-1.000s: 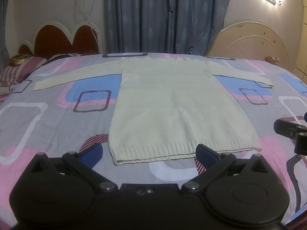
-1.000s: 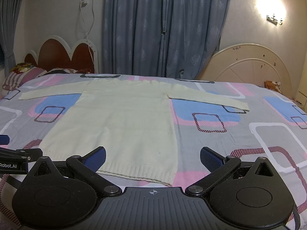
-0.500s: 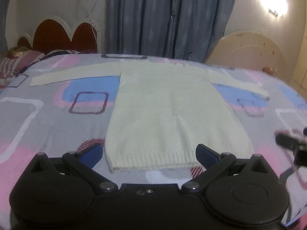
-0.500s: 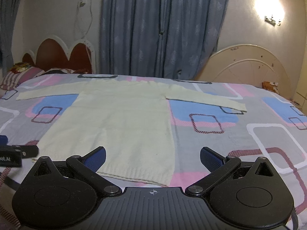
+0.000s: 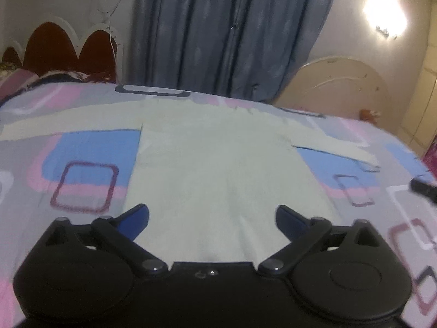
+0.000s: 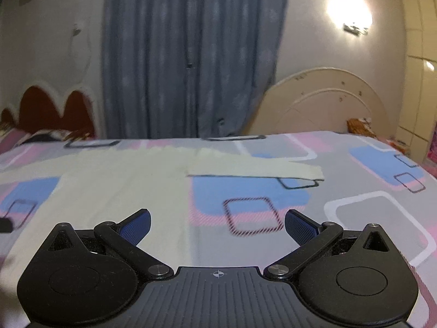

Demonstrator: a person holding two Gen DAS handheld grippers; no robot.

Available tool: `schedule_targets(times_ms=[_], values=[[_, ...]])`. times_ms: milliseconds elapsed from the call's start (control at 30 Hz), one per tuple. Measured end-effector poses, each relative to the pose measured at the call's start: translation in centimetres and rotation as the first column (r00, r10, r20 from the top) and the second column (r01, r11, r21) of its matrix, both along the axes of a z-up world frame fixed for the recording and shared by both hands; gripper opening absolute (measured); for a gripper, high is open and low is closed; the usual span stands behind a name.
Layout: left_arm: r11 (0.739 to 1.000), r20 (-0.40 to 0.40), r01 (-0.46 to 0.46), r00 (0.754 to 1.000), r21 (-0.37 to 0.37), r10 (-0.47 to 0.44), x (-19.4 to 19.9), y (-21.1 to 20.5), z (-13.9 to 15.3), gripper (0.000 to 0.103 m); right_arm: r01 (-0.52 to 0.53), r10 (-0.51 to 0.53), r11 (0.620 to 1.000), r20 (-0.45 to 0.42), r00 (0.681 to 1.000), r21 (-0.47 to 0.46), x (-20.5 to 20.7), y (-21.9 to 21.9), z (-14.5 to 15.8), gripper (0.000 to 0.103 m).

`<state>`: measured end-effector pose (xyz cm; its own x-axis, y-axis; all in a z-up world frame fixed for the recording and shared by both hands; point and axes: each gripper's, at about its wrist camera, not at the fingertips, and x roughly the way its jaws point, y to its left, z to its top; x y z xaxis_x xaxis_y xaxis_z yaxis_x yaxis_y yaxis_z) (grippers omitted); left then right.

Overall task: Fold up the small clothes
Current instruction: 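Grasp the sweater sleeve cuff with the right gripper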

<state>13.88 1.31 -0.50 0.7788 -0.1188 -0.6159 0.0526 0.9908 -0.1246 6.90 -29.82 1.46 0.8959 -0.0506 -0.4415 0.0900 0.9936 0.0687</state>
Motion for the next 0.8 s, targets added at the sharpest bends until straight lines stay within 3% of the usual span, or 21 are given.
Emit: schedule_targets(times_ms=[67,333,367,400,433,567,700,800], values=[[1.000,0.003,0.006,1.000,0.029,-0.006,2.3,-0.4,-0.6,0.083,0.021,-0.021,1.000,0.002,1.000,0.015,2.2,-1.5,-0.2,0.103],[0.996,-0.003,-0.067,0.998,0.054,0.067,10.6,0.6,-3.0,0.075,0.108,-0.109,0.994,0.039,0.993,0.021,12.3,-7.4,-2.6,0.102],[0.996,-0.001,-0.069,0.998,0.054,0.069,11.7,0.8,-3.2,0.073,0.123,-0.125,0.992,0.048,0.991,0.031,13.6,-8.4,-3.0,0.099],[0.995,0.000,-0.076,0.997,0.058,0.076,12.7,0.9,-3.5,0.073,0.135,-0.136,0.990,0.050,0.989,0.037,14.9,-9.3,-3.4,0.083],[0.995,-0.003,-0.080,0.997,0.064,0.081,13.6,0.8,-3.7,0.073,0.149,-0.150,0.988,0.041,0.988,0.040,16.3,-10.1,-3.9,0.077],[0.994,-0.012,-0.078,0.997,0.079,0.079,17.5,0.5,-5.0,0.066,0.213,-0.218,0.971,0.033,0.975,0.107,20.7,-14.2,-6.0,0.073],[0.994,-0.014,-0.071,0.997,0.086,0.073,20.4,-0.3,-6.2,0.062,0.300,-0.301,0.923,-0.033,0.953,0.240,24.1,-19.3,-9.0,0.039],[0.993,-0.020,-0.073,0.997,0.088,0.075,21.8,-0.6,-7.0,0.062,0.380,-0.371,0.861,-0.094,0.924,0.338,25.4,-22.6,-11.4,0.038]])
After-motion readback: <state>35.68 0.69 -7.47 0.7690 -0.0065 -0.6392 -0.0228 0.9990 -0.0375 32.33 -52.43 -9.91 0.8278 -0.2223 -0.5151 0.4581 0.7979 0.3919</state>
